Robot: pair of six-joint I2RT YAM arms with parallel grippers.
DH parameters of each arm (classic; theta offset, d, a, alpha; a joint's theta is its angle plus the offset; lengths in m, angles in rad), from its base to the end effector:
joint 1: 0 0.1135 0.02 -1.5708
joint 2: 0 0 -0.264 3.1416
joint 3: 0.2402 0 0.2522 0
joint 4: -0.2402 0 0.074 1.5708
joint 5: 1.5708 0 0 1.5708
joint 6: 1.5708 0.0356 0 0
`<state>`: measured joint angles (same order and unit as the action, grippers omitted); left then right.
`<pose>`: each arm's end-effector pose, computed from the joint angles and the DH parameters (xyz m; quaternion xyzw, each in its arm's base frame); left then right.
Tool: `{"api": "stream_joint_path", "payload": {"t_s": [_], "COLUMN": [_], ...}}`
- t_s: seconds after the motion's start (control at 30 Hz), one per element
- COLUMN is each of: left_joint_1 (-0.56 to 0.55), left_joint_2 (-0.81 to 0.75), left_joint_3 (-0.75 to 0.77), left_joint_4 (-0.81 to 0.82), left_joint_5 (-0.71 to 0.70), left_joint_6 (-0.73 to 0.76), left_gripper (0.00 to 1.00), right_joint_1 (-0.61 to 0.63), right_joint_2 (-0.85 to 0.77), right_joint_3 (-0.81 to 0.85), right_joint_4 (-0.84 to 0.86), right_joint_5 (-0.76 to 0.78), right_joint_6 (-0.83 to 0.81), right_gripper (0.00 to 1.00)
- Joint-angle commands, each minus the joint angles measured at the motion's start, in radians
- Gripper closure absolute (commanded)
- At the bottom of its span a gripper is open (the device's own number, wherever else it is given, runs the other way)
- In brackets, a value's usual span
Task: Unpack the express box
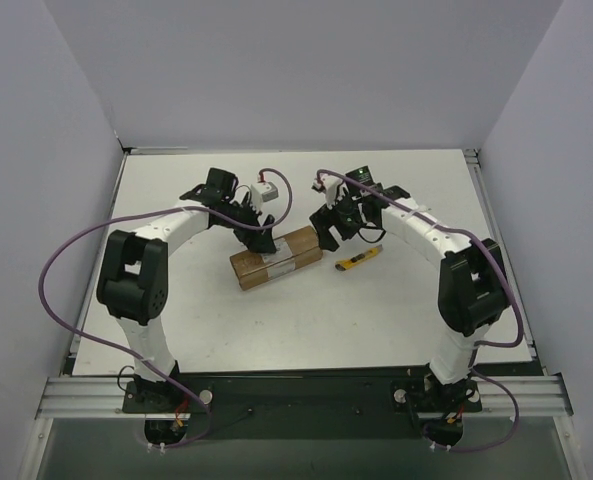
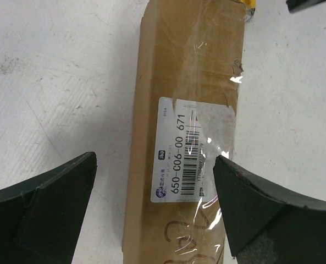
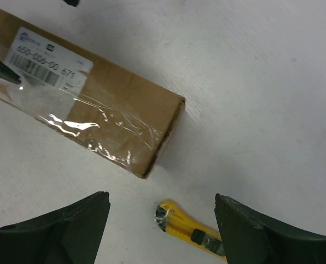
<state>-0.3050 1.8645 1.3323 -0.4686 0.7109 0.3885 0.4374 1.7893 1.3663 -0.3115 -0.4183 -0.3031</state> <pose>0.3674 -0.1400 0.2086 0.3978 0.8129 -0.3227 0.2773 0.3601 0.1843 0.2540 -0.4021 0.8028 0.2160 0.3836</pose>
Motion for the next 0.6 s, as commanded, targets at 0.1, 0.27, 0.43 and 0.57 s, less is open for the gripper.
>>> {"api": "stream_joint_path", "payload": {"t_s": [0.1,0.27,0.43,0.57], "left_joint_1": [0.021,0.056,0.072,0.078], "left_joint_2": [0.093,0.177,0.187,0.177], "left_joint_3": [0.051,0.129,0.165,0.195], "left_joint_4": [-0.031,-0.129,-0.211,-0.209], "left_joint_5": [0.080,0.208,0.314,0.312], "left_joint_6": [-0.002,-0.007,0.084,0.070], "left_gripper": [0.19,0.35,0.18,0.08], "right_joint_1": [0.104,0.113,0.110,0.112], "right_joint_2": [-0.059,-0.036,0.008,0.056], "right_joint_3": [-0.047,-0.030,0.010,0.054], "right_joint_4": [0.125,0.170,0.184,0.126], "right_joint_5": [-0.094,-0.109,-0.203,-0.296], "right_joint_6": [-0.169,-0.287,-0.491,-0.617], "right_gripper": [0.23,0.23,0.18,0.14]}}
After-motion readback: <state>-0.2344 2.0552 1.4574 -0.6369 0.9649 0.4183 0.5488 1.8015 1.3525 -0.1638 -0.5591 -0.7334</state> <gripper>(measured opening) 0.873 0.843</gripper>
